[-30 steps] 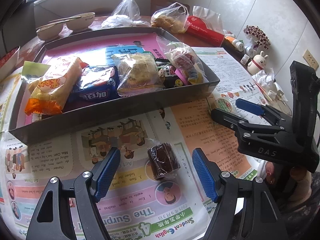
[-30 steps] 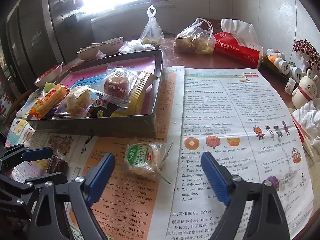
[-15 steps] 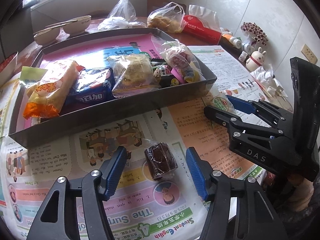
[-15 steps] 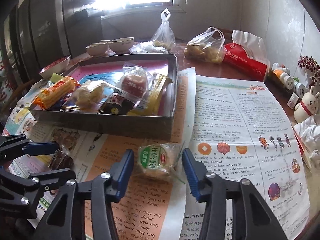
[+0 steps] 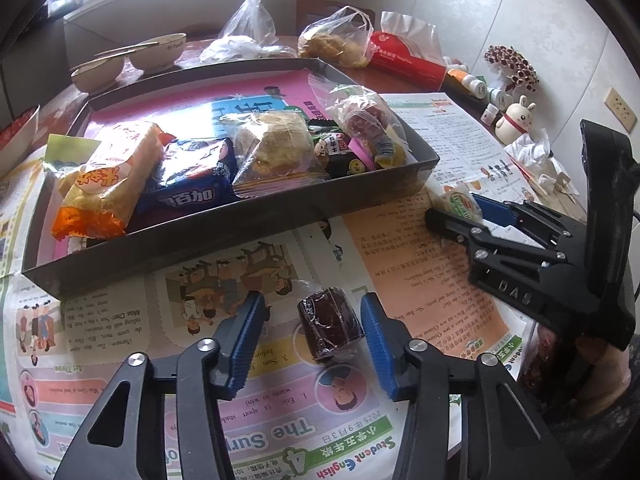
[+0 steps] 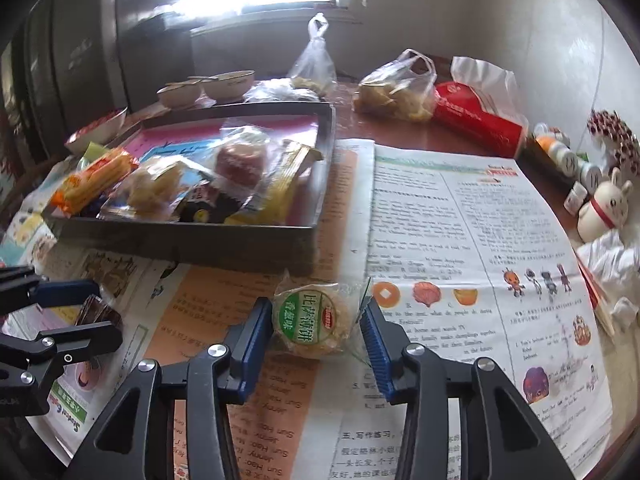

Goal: Organize snacks
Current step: 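Grasp the brown wrapped cake with the left gripper while the right grasps the green-label pastry, then lift both held snacks and carry them over the grey tray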

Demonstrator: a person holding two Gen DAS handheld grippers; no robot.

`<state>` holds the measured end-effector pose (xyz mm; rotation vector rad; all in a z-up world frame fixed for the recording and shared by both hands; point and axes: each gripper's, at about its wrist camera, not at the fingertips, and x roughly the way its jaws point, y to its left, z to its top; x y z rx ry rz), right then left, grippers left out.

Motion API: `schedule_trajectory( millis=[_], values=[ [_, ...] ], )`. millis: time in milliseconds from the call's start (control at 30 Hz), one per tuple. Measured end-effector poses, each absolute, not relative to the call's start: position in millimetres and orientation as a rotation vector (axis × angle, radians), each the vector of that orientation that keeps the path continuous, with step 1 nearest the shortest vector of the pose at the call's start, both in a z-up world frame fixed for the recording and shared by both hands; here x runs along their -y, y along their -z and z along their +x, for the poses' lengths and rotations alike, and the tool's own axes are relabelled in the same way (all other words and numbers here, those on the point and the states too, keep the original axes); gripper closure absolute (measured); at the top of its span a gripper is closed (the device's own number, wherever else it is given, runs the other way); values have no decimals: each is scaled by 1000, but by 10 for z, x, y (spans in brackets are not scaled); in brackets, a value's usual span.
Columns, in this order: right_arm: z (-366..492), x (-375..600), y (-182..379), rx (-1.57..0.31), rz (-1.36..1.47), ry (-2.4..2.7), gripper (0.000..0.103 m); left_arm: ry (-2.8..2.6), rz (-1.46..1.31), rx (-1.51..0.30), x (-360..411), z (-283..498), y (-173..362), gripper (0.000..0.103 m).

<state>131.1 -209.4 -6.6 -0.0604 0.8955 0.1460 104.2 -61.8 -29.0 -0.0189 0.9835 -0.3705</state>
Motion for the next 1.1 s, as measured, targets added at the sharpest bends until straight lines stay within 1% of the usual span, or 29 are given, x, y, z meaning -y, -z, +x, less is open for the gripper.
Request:
schedule_trajectory(
  millis=[33, 133, 200, 267, 700, 1100],
  values=[
    [1316, 2120, 64, -897, -53, -140, 59, 370, -17, -982, 617, 1042, 289, 53],
    [1330, 2196, 63, -903, -18, -133, 59, 366, 4, -979, 628, 1035, 288, 62],
    [1333, 2241, 51, -902, 1, -125, 59, 371, 4, -980, 629, 1031, 289, 71],
    [1328, 2272, 29, -896, 8, -119, 60, 380, -2, -983, 625, 1028, 291, 76],
    [1225, 2228, -192, -840, 28, -158, 61, 377, -42, -944, 523, 993, 167, 76],
    [1153, 2121, -412, -786, 35, -196, 61, 320, -130, -860, 139, 978, -102, 76]
  ],
)
